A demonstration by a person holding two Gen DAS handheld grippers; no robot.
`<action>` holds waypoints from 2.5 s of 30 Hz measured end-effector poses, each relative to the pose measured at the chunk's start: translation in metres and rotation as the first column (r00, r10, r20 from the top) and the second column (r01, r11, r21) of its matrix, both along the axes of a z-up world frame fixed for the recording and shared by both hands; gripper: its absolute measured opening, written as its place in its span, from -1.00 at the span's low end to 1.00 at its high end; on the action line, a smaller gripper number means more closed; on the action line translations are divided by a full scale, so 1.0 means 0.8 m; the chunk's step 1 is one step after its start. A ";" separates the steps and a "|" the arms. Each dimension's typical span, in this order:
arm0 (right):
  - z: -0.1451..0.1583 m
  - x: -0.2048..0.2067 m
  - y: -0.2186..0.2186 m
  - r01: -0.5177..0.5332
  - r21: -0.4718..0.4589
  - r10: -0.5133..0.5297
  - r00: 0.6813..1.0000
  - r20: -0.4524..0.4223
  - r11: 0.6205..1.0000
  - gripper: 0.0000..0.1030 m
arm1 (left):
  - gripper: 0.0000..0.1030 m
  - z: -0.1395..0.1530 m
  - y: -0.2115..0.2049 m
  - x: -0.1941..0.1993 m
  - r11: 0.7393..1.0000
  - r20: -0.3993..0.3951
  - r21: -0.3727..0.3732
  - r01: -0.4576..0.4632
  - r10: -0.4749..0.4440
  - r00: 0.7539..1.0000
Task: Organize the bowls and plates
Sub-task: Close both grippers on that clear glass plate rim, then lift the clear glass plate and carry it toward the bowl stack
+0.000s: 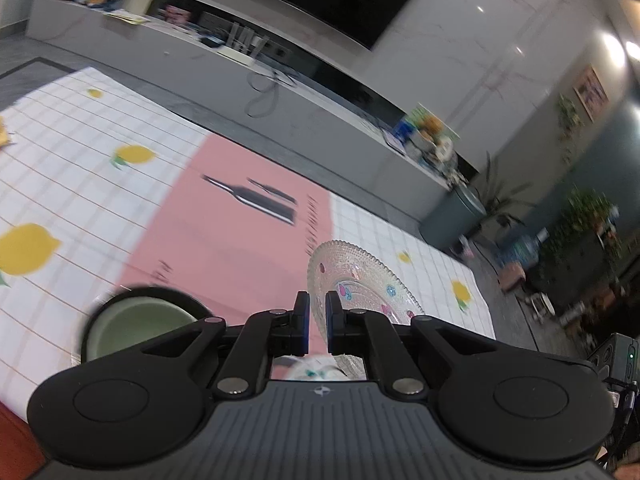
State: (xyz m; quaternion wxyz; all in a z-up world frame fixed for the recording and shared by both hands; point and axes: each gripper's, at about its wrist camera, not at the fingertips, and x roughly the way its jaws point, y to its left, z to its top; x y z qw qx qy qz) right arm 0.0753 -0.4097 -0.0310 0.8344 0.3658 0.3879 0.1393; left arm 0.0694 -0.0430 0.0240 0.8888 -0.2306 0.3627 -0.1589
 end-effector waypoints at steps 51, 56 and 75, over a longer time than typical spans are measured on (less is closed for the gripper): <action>-0.124 -0.024 -0.029 0.059 -0.297 -0.091 0.991 -0.095 0.953 -0.88 | -0.88 -0.135 -0.092 -0.010 0.965 -0.228 0.237 0.115 -0.060 0.972; -0.122 -0.024 -0.017 0.040 -0.375 -0.078 0.993 -0.088 0.926 -0.86 | -0.90 -0.136 -0.091 -0.012 0.966 -0.227 0.233 0.110 -0.056 0.972; -0.091 -0.043 0.004 0.065 -0.483 -0.084 0.996 -0.019 0.873 -0.25 | -0.40 -0.106 -0.098 -0.021 0.958 -0.177 0.265 0.109 -0.062 0.982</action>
